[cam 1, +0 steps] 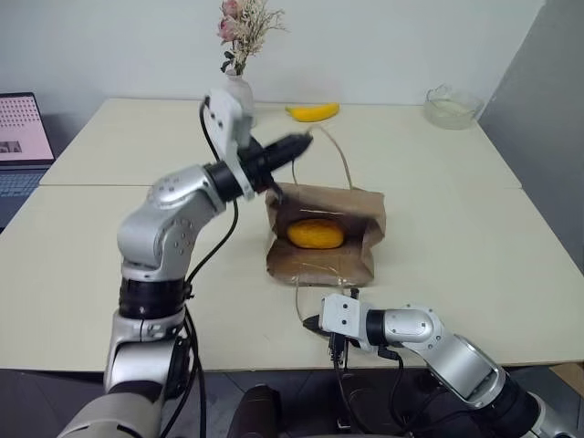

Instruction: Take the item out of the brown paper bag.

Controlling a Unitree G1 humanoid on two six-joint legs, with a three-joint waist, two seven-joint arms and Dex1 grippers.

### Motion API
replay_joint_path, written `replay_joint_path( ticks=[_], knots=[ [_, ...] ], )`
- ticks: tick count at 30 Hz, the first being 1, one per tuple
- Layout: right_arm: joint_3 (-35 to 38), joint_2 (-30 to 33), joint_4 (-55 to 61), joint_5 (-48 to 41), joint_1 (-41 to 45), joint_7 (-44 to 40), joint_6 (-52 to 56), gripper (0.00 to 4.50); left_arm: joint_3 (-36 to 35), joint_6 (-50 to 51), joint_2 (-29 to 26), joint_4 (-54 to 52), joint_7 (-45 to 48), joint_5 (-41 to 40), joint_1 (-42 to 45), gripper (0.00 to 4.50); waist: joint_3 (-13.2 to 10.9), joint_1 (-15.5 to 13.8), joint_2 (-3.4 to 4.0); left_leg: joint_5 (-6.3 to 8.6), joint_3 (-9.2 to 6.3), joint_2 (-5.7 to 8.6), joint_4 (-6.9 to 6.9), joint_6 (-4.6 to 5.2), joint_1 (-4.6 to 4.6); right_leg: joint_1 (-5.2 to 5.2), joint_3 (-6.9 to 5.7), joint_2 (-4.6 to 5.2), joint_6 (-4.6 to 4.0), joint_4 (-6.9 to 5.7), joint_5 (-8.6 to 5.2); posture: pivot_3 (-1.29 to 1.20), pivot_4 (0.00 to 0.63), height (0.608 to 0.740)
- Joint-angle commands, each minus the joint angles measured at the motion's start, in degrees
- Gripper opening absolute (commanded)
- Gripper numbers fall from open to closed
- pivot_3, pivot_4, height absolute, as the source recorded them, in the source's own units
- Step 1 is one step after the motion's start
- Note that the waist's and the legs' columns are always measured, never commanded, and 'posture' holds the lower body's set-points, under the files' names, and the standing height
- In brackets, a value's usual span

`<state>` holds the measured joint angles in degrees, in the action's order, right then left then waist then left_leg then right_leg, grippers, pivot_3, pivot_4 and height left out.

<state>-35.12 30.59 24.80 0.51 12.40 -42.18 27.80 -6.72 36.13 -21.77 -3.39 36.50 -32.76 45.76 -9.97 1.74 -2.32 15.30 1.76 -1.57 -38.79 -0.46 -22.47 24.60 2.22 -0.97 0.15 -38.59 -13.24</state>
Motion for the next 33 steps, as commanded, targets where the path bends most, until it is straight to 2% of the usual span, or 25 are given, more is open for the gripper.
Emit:
replay_joint_path(
  ticks=[1,8,9,10,13,16,18,23,25,27,33],
  knots=[
    [0.39,0.12,-1.79,2.04,-0.49,0.69,0.86,0.01,-2.71,0.32,0.06,1.25,-1.64,-1.58,2.62,0.0,0.0,0.03,0.0,0.0,0.01,0.0,0.0,0.0,0.01,0.0,0.01,0.0,0.0,0.0,0.0,0.0,0.15,0.74],
    [5.56,-2.73,0.14,-1.09,-1.95,2.52,2.28,0.01,0.69,3.4,-1.04,-5.23,2.53,-3.66,-2.6,0.0,0.0,-0.01,0.0,-0.01,0.02,-0.01,0.01,-0.02,0.01,0.0,0.02,0.03,0.0,-0.01,0.0,0.0,0.15,0.74],
    [6.55,-3.11,0.68,-1.69,-2.28,2.59,2.77,0.38,1.01,3.84,-1.15,-6.16,2.94,-4.05,-3.18,0.0,-0.01,-0.03,0.0,-0.01,0.02,-0.01,0.01,-0.02,0.0,0.0,0.02,0.03,0.0,-0.01,0.0,0.0,0.15,0.74],
    [7.38,-3.3,1.24,-2.27,-2.56,2.44,3.1,0.56,1.27,4.19,-1.28,-6.85,3.25,-4.34,-3.61,0.0,-0.01,-0.03,-0.01,-0.01,0.01,-0.01,0.01,-0.02,-0.01,0.0,0.02,0.03,0.0,-0.01,0.0,0.0,0.15,0.74],
    [9.83,-2.49,4.7,-4.36,-3.4,1.64,4.95,1.67,1.95,4.93,-1.83,-8.68,4.15,-5.03,-4.77,0.0,-0.01,-0.05,0.0,0.0,0.01,0.0,0.0,-0.03,-0.03,0.0,0.02,0.04,-0.01,0.01,0.0,0.0,0.15,0.74],
    [12.39,-0.5,9.44,-6.53,-3.71,0.59,7.92,2.79,2.15,5.43,-2.12,-9.64,4.61,-5.47,-5.23,0.0,-0.01,-0.06,0.0,0.0,0.0,-0.01,0.01,-0.03,-0.03,0.01,0.01,0.04,-0.01,0.02,-0.01,0.0,0.15,0.74],
    [17.23,2.68,15.83,-11.43,-3.71,-2.27,12.04,3.51,2.2,5.61,-2.56,-10.12,5.27,-5.85,-5.21,0.0,-0.05,-0.06,0.04,0.0,-0.01,-0.01,0.01,-0.03,-0.03,0.01,0.0,0.03,-0.01,0.02,-0.01,0.0,0.15,0.74],
    [29.78,2.62,22.2,-30.64,-1.28,-5.56,22.62,3.51,2.82,5.06,-3.56,-9.68,7.51,-5.89,-4.82,0.0,-0.08,0.0,-0.02,0.0,-0.02,-0.01,0.02,-0.02,-0.01,0.0,0.0,0.02,-0.01,0.03,0.0,0.0,0.15,0.74],
    [32.37,2.66,22.26,-35.39,0.24,-5.42,25.3,3.51,2.92,4.87,-3.7,-9.48,8.04,-5.76,-4.73,0.0,-0.08,-0.01,-0.02,0.0,-0.05,-0.03,0.03,-0.02,-0.02,0.0,-0.03,0.01,-0.01,0.03,-0.01,0.0,0.15,0.74],
    [31.32,2.15,20.66,-35.48,3.43,-3.43,26.57,3.51,2.75,4.61,-3.58,-8.84,8.2,-5.63,-4.34,0.0,-0.09,0.02,-0.02,0.0,-0.03,-0.01,0.03,-0.02,-0.02,0.0,-0.01,0.02,-0.01,0.04,-0.01,0.0,0.15,0.74],
    [21.17,-8.23,10.15,-28.11,13.81,8.69,27.84,3.51,2.56,3.91,-3.52,-8.31,8.98,-5.56,-3.47,0.0,-0.09,0.13,-0.01,0.0,-0.04,-0.03,0.09,-0.01,0.01,0.01,-0.01,0.0,-0.03,0.03,-0.02,0.0,0.15,0.74]
  ],
)
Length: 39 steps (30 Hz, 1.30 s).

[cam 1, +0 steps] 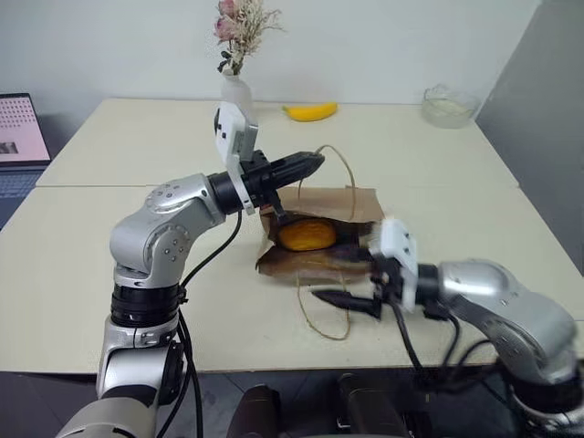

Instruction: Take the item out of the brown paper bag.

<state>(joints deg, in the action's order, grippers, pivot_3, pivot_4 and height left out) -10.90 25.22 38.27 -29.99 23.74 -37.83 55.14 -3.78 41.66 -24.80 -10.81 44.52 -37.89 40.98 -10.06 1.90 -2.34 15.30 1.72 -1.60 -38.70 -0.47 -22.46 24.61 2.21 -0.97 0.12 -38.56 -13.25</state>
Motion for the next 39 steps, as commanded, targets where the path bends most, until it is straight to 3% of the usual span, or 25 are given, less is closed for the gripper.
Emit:
replay_joint_path(
  ticks=[1,5,9,10,21,29,32,35,39],
  knots=[
    [-4.14,-4.68,-5.36,3.46,3.85,6.04,0.54,3.51,-0.06,-1.93,-0.8,-1.17,1.42,-0.17,1.04,0.0,0.0,-0.04,0.0,0.0,0.0,-0.01,0.02,0.0,-0.05,0.04,0.0,0.0,-0.01,0.02,0.0,0.0,0.15,0.74],
    [-7.93,-7.1,-10.39,8.07,6.87,9.41,-1.17,3.51,0.21,-2.41,-1.15,-1.38,1.97,0.04,0.57,0.0,0.0,-0.1,0.0,-0.01,0.09,0.05,-0.03,-0.01,-0.55,0.57,0.09,0.04,0.01,-0.01,0.02,0.0,0.15,0.74],
    [-12.46,-7.08,-14.9,17.7,8.36,14.6,-7.59,4.44,-0.04,-2.37,-1.17,-1.6,1.51,-0.11,0.66,0.0,0.0,-0.16,0.0,-0.01,0.12,0.06,-0.03,-0.01,-0.56,0.56,0.11,0.08,0.01,0.04,0.02,0.0,0.15,0.74],
    [-12.97,-7.12,-15.14,18.92,8.46,15.07,-8.28,4.48,-0.07,-2.32,-1.2,-1.69,1.45,-0.16,0.62,0.0,0.0,-0.14,0.0,0.0,0.13,0.05,-0.03,-0.01,-0.56,0.56,0.11,0.07,0.01,0.04,0.02,0.0,0.15,0.74],
    [-25.91,-0.82,-22.85,37.48,13.19,11.3,-17.91,4.48,-0.76,-1.81,-0.53,-1.48,0.35,-1.03,1.02,0.0,0.0,-0.09,0.0,-0.01,0.14,0.03,-0.03,-0.01,-0.52,0.57,0.11,0.04,0.01,-0.01,0.02,0.0,0.15,0.74],
    [-29.27,-0.38,-31.13,46.09,17.37,6.86,-22.17,4.48,-0.51,-2.28,-0.31,-1.19,0.29,-0.78,1.03,0.0,0.0,-0.09,0.0,-0.01,0.13,0.02,-0.03,-0.01,-0.51,0.58,0.11,0.04,0.01,-0.01,0.01,0.0,0.15,0.74],
    [-28.4,-1.19,-31.62,47.18,17.3,5.62,-22.93,3.91,-0.47,-2.46,-0.43,-1.09,0.28,-0.57,0.87,0.0,0.0,-0.09,0.0,-0.01,0.13,0.02,-0.03,-0.01,-0.51,0.57,0.11,0.04,0.01,-0.01,0.02,0.0,0.15,0.74],
    [-27.27,-1.69,-31.06,47.65,16.98,4.09,-23.19,2.91,-0.43,-2.67,-0.55,-0.88,0.24,-0.27,0.75,0.0,0.0,-0.09,0.0,-0.01,0.13,0.01,-0.03,-0.01,-0.51,0.57,0.1,0.04,0.01,-0.02,0.02,0.0,0.15,0.74],
    [-25.4,-0.84,-29.47,46.95,16.78,1.22,-23.8,2.84,-0.07,-3.68,-0.73,0.27,0.06,1.02,0.64,0.0,0.0,-0.11,0.0,-0.01,0.13,0.02,-0.03,-0.01,-0.51,0.57,0.11,0.04,0.01,-0.02,0.02,0.0,0.15,0.74]
  ],
)
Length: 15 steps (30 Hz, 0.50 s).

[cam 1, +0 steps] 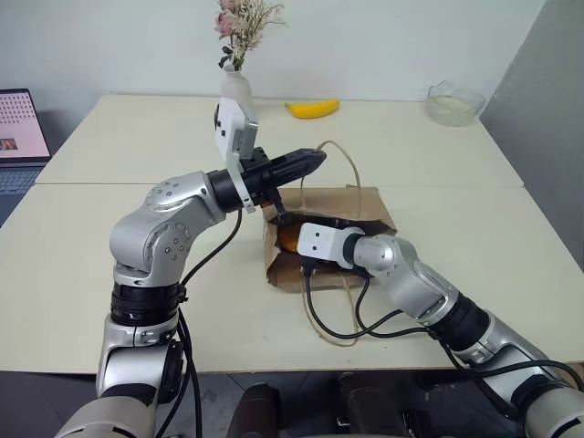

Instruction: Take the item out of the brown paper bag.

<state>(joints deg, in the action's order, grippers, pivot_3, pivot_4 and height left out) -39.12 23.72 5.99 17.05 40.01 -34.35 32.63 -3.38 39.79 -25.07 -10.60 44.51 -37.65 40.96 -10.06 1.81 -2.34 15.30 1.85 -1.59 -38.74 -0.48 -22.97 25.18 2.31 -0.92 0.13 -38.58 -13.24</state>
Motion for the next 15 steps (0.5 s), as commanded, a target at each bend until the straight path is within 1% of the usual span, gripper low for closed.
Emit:
replay_joint_path(
  ticks=[1,4,6,9,12,15],
  knots=[
    [3.5,0.99,3.61,-0.57,0.35,-3.15,-1.2,2.84,-0.36,-2.05,-0.48,0.25,0.0,1.01,0.61,0.0,0.0,-0.01,0.0,0.0,0.0,0.0,0.0,0.0,0.0,0.0,-0.01,0.0,0.0,0.0,0.0,0.0,0.15,0.74],
    [6.76,2.18,7.25,-3.41,-0.4,-6.9,0.06,2.84,-0.23,-2.54,-0.4,0.81,-0.24,1.66,0.72,0.0,0.0,-0.03,0.0,0.0,-0.01,0.01,0.0,0.0,0.0,0.0,-0.01,0.0,0.0,0.0,0.0,0.0,0.15,0.74],
    [9.57,4.03,10.3,-5.94,-0.83,-10.26,1.06,2.84,0.08,-3.29,-0.39,1.66,-0.37,2.63,0.93,0.0,0.0,-0.06,0.0,0.0,-0.01,0.0,0.0,0.0,-0.01,0.0,-0.01,0.0,0.0,0.01,0.0,0.0,0.15,0.74],
    [14.68,8.49,15.7,-12.01,-1.79,-16.82,2.58,2.84,0.61,-4.48,-0.07,3.19,-0.63,4.14,1.38,0.0,-0.01,-0.11,0.01,0.0,-0.02,0.02,0.0,0.0,-0.01,-0.01,-0.03,0.0,0.0,0.01,0.0,0.0,0.15,0.74],
    [22.26,13.96,22.45,-21.43,-4.26,-24.11,5.37,2.84,1.03,-5.47,0.38,4.81,-0.75,5.35,2.03,0.0,-0.01,-0.17,0.0,0.0,-0.03,0.03,0.0,0.01,-0.01,-0.03,-0.05,0.0,0.0,0.03,0.0,0.0,0.15,0.74],
    [28.42,16.28,26.11,-27.79,-5.88,-25.77,8.0,2.84,1.13,-6.35,0.79,5.78,-1.07,6.4,2.29,0.0,-0.02,-0.17,-0.01,0.01,-0.05,0.01,0.0,0.01,-0.01,-0.05,-0.07,0.0,0.0,0.06,0.0,0.0,0.15,0.74]
  ],
)
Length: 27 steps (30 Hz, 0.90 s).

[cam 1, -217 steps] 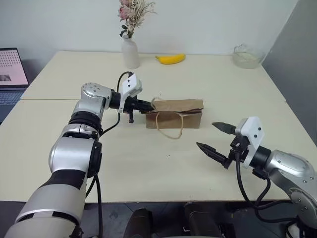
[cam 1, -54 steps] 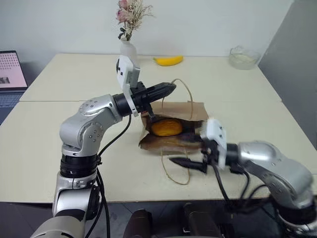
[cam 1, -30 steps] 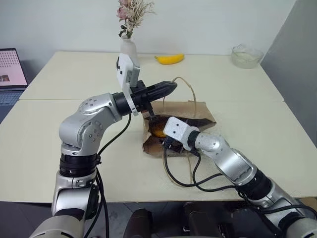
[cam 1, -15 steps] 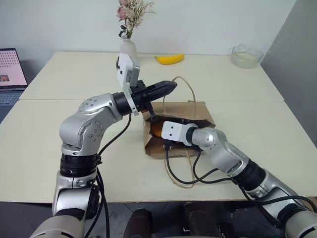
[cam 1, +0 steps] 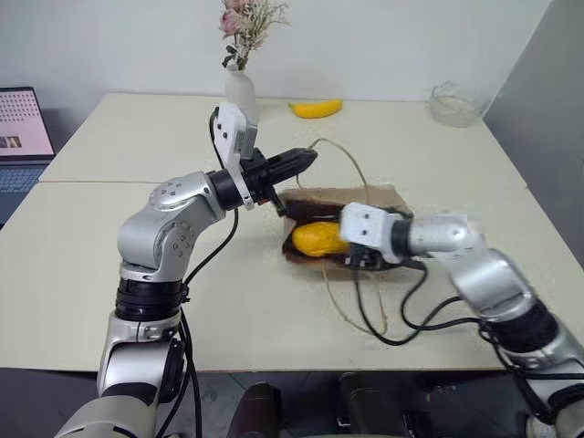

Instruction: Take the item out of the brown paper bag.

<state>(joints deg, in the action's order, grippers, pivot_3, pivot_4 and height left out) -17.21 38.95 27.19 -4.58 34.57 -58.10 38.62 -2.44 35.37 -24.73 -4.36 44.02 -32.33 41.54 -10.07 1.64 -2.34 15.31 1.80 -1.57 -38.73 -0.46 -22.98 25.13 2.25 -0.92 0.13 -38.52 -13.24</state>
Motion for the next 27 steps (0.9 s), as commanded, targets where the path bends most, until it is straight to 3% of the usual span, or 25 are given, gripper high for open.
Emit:
replay_joint_path(
  ticks=[1,7,12,17,23,27],
  knots=[
    [9.27,1.29,5.88,-8.56,-0.78,-1.91,3.34,2.84,0.32,-2.33,0.56,0.02,-0.7,1.52,1.8,0.0,0.0,0.08,-0.01,0.0,0.0,0.0,0.0,0.0,0.01,0.0,0.01,0.0,0.0,-0.01,0.0,0.0,0.15,0.74],
    [26.06,-2.72,9.89,-24.77,-0.73,4.38,15.88,2.84,0.69,-3.38,1.09,1.5,-0.67,2.85,2.18,0.0,-0.01,0.17,-0.01,0.0,0.01,-0.05,0.0,0.0,0.04,0.0,0.03,-0.01,0.0,-0.07,0.0,0.0,0.15,0.74],
    [39.2,-3.11,2.4,-27.34,1.37,14.07,17.64,2.84,0.85,-3.92,1.01,2.42,-0.61,3.78,2.23,0.0,-0.01,0.03,-0.01,0.0,0.06,0.03,-0.01,0.0,0.02,0.0,0.07,0.02,0.01,-0.05,0.01,0.0,0.15,0.74],
    [30.65,6.08,-12.13,-10.22,-7.05,18.69,2.46,2.84,0.89,-4.14,0.98,2.77,-0.41,4.38,2.26,0.0,0.0,-0.05,-0.02,0.0,0.04,0.05,0.05,0.01,0.03,-0.08,0.04,0.01,0.02,0.13,0.0,0.0,0.15,0.74],
    [19.24,6.43,-24.89,1.49,-9.36,23.69,-7.04,2.84,0.75,-3.96,0.98,2.19,-0.67,4.57,1.76,0.0,-0.04,0.42,0.05,0.0,0.23,0.02,0.05,0.01,0.03,0.09,0.27,-0.01,0.04,-0.02,0.02,0.0,0.15,0.74],
    [15.6,6.01,-27.52,2.75,-10.53,21.53,-8.67,2.84,0.52,-3.67,0.7,1.54,-1.02,4.58,1.23,0.0,-0.04,0.3,0.06,-0.01,0.15,-0.02,0.06,0.0,0.03,0.08,0.2,-0.06,0.04,-0.06,0.02,0.0,0.15,0.74]
  ],
)
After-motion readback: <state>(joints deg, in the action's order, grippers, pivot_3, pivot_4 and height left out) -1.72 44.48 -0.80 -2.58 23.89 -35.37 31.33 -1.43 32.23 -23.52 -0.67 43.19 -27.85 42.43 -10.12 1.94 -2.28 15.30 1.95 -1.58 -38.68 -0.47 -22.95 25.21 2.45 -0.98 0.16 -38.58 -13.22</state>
